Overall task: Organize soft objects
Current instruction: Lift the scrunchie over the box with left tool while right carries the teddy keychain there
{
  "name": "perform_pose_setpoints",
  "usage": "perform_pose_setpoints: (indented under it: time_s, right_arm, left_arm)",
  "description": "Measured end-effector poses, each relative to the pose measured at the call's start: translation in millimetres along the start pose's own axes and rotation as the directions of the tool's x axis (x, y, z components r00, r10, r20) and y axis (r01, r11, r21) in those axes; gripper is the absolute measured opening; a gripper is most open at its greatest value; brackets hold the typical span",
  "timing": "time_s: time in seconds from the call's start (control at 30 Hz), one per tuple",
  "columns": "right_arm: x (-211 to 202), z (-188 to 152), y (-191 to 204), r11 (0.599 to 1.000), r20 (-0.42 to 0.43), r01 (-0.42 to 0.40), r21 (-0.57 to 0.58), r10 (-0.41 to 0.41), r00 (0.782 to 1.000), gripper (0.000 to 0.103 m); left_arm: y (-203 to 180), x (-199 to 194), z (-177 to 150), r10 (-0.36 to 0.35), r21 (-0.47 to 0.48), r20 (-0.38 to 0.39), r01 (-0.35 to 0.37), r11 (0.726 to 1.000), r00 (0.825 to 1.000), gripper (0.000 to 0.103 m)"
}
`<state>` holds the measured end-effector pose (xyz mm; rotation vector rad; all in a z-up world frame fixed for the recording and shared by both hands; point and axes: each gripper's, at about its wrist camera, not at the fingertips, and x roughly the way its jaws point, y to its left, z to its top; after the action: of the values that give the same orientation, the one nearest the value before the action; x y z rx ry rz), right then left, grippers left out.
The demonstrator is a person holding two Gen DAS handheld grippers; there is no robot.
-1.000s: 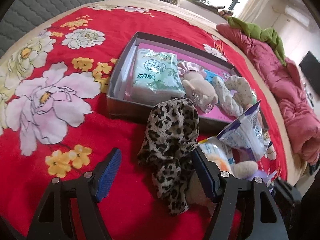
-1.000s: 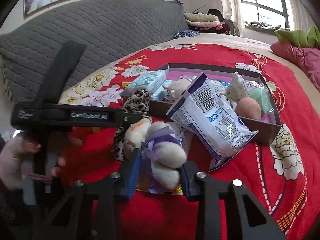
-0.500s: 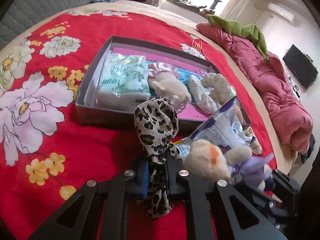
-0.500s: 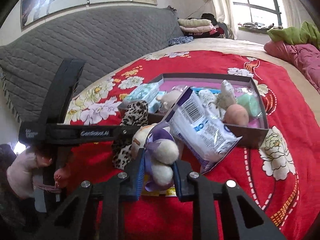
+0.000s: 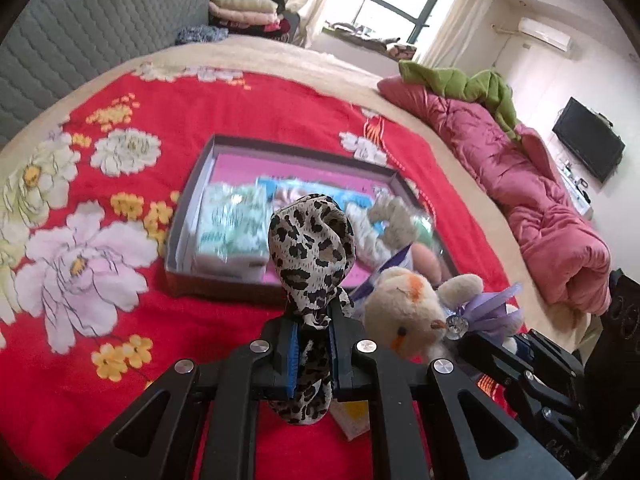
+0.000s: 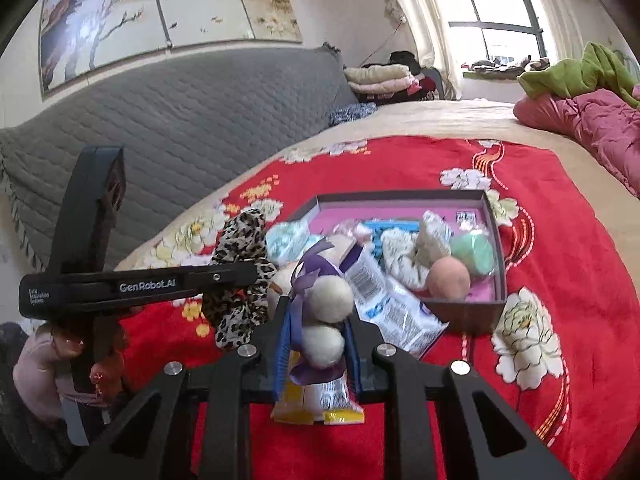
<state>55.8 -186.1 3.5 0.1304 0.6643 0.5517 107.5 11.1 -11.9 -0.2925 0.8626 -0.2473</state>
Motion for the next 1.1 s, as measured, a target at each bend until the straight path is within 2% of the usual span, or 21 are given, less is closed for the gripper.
perform_pose_setpoints:
  time_s: [0.47, 0.6, 1.1]
  right_arm:
    - [-24.5, 38.3, -34.6, 0.996, 0.144, 0.020, 0.089, -0.033, 0.989, 0.024]
    - [-26.9, 46.2, -42.1, 0.995, 0.172, 0.028, 0.100, -0.044, 0.984, 0.024]
    - [-14.8, 46.6, -63.4, 0.986, 0.152, 0.081, 0.147, -0.103, 0.983, 0.024]
  left_arm:
    - [-27.6, -15.7, 37.3, 0.042, 0.044, 0.083, -0.046, 0.998, 0.996, 0.011]
    - [-30.0, -14.9, 47.2, 0.037, 0.031, 0.106, -0.040, 0.999, 0.994, 0.011]
    - [-26.6, 9.5, 66.3, 0.028, 0.012, 0.130, -0.030, 0.999, 0.991, 0.011]
